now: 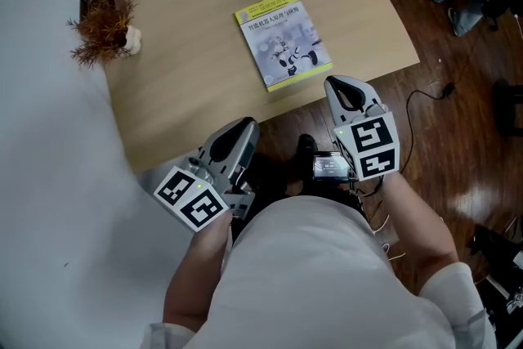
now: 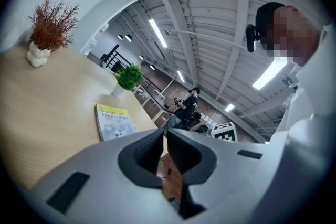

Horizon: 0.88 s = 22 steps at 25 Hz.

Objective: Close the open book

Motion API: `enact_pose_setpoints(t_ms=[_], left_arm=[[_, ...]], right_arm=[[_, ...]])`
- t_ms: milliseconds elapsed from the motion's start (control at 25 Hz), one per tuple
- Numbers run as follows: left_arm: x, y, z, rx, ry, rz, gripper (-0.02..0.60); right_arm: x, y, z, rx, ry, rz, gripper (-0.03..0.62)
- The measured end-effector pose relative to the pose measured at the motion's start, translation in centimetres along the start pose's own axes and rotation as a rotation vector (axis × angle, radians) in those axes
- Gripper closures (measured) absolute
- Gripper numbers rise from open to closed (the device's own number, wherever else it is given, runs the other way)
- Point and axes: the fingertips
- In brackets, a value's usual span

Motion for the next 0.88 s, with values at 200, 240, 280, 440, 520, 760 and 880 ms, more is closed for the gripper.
enact_pose_setpoints(t_ms=[200, 240, 280, 440, 520, 760, 880], left_arm=[[1.2, 0.4, 1.1, -0.007, -0.016, -0.031, 0.581], [1.3, 0.5, 1.4, -0.006, -0.018, -0.034, 0.581], [1.4, 0.7, 1.7, -0.003, -0.019, -0.036, 0.581], [1.9, 1.0, 2.7, 0.003, -0.022, -0.044, 0.581], [2.1, 1.3, 3.1, 0.004, -0.024, -0.051, 0.581], [3.3, 2.3, 4.2, 0.013, -0.045, -0.075, 0.581], [4.3, 2.5, 4.7, 0.007, -0.063, -0.094, 0.582]], right_arm=[[-1.4, 1.5, 1.5, 0.031, 0.040, -0.037, 0.591], [-1.6, 1.8, 1.8, 0.038, 0.049, -0.058, 0.591], [-1.8, 2.1, 2.1, 0.044, 0.058, -0.077, 0.591], [-2.8, 2.9, 3.2, 0.059, 0.089, -0.110, 0.591], [-3.2, 3.2, 3.7, 0.063, 0.103, -0.112, 0.591], [-4.4, 5.1, 5.0, 0.092, 0.143, -0.114, 0.591], [-4.8, 6.2, 5.6, 0.116, 0.163, -0.118, 0.591]])
Point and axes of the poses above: the fingertips, and each gripper's own axes: z backward along the fingers, x to its right, y out of its top, and after that the axes turned 10 degrees about z, right-handed
